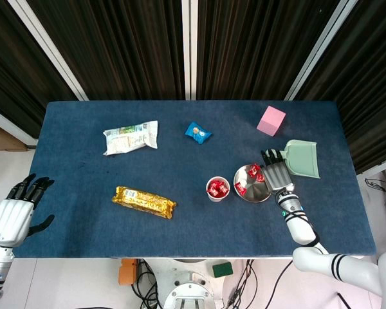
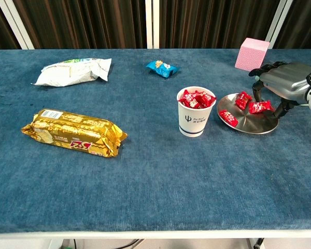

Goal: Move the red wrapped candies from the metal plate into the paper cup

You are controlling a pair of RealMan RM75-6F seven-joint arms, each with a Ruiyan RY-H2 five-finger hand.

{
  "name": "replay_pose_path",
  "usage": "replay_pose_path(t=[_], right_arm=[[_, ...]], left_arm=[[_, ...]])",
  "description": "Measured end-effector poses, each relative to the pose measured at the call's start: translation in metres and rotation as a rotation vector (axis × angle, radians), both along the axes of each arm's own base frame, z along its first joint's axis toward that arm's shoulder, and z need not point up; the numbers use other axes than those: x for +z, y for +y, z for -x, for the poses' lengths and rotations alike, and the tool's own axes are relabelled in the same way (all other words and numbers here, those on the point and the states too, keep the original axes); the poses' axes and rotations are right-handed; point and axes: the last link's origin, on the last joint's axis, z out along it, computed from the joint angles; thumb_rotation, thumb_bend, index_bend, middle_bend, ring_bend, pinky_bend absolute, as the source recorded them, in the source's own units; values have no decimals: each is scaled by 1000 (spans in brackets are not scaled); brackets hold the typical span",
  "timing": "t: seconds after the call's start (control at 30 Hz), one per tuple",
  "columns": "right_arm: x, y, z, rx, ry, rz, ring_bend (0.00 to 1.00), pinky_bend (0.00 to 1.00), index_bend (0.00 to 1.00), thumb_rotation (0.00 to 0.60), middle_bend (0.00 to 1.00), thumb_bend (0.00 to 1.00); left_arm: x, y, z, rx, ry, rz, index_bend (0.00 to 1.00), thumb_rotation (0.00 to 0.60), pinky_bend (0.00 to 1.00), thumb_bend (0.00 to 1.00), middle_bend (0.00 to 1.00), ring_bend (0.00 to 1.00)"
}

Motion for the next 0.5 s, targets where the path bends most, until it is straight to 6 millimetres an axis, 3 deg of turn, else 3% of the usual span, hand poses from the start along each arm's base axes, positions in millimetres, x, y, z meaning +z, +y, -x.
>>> replay_pose_path(t=[0.27, 0.5], right_arm=[[1, 1, 0, 11, -1, 13, 0, 0, 613, 600, 33, 402], [8, 2, -7, 43, -66, 29, 0, 0, 640, 600, 41, 440]], left_arm=[[0, 1, 0, 2, 1, 2, 178, 600, 199, 184, 155, 57], [1, 0, 0, 2, 0, -2, 178, 600, 199, 183, 155, 57]])
